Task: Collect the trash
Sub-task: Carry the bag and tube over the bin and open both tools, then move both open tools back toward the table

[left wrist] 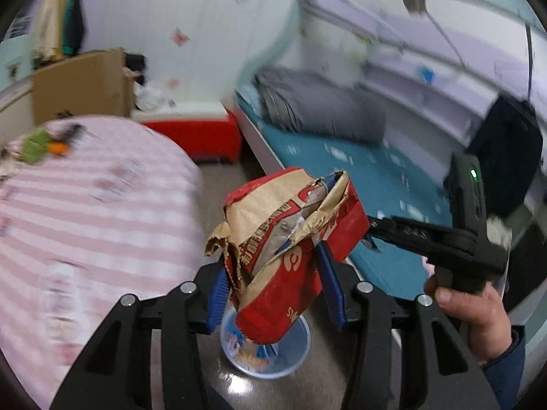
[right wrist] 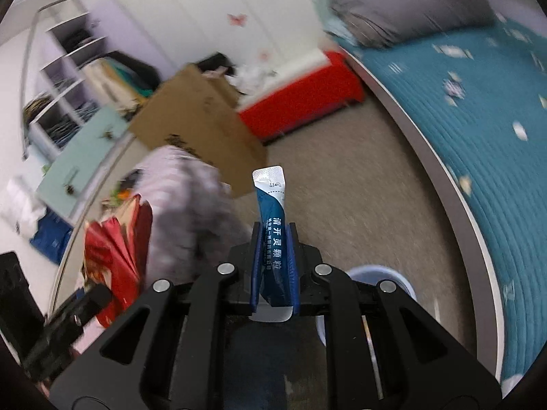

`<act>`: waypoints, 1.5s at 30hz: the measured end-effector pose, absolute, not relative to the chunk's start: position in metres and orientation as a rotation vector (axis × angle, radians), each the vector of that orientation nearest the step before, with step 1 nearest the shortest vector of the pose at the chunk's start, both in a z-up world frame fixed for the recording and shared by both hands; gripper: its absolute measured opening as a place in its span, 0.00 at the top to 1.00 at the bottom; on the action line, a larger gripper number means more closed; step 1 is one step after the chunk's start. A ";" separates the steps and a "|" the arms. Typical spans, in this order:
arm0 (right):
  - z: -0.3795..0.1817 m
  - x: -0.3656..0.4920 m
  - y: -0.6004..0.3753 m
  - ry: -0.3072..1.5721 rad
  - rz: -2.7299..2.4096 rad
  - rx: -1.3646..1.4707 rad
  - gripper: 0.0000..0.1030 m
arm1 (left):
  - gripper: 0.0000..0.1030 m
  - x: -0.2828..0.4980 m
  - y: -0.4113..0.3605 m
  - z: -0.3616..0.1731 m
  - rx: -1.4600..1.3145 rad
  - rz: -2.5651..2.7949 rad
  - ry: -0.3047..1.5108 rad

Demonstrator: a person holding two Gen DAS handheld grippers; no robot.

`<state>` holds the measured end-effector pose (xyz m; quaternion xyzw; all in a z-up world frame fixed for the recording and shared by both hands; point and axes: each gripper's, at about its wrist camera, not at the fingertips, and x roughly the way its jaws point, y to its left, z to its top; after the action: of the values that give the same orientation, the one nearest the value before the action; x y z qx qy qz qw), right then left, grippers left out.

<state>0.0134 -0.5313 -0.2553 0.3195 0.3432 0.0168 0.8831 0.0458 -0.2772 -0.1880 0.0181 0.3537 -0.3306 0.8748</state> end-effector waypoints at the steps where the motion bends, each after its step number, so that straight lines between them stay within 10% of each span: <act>1: -0.268 0.013 -0.537 0.733 0.024 0.685 0.87 | 0.54 0.046 -0.290 -0.201 0.058 -0.697 0.762; 20: -0.507 0.027 -0.569 1.080 -0.097 1.034 0.85 | 0.46 0.135 -0.364 -0.455 0.237 -0.567 1.307; 21: -0.513 0.029 -0.569 1.089 -0.102 1.048 0.81 | 0.36 0.135 -0.367 -0.461 0.236 -0.573 1.334; 24: -0.521 0.032 -0.569 1.110 -0.135 1.076 0.08 | 0.17 0.144 -0.373 -0.477 0.244 -0.565 1.390; 45: -0.379 -0.016 -0.582 0.811 -0.233 0.965 0.06 | 0.15 0.080 -0.380 -0.314 0.218 -0.701 1.035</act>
<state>-0.0157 -0.5821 -0.3793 0.4503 0.3783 -0.1085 0.8015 0.0803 -0.3797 -0.3143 0.1021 0.4833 -0.3273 0.8055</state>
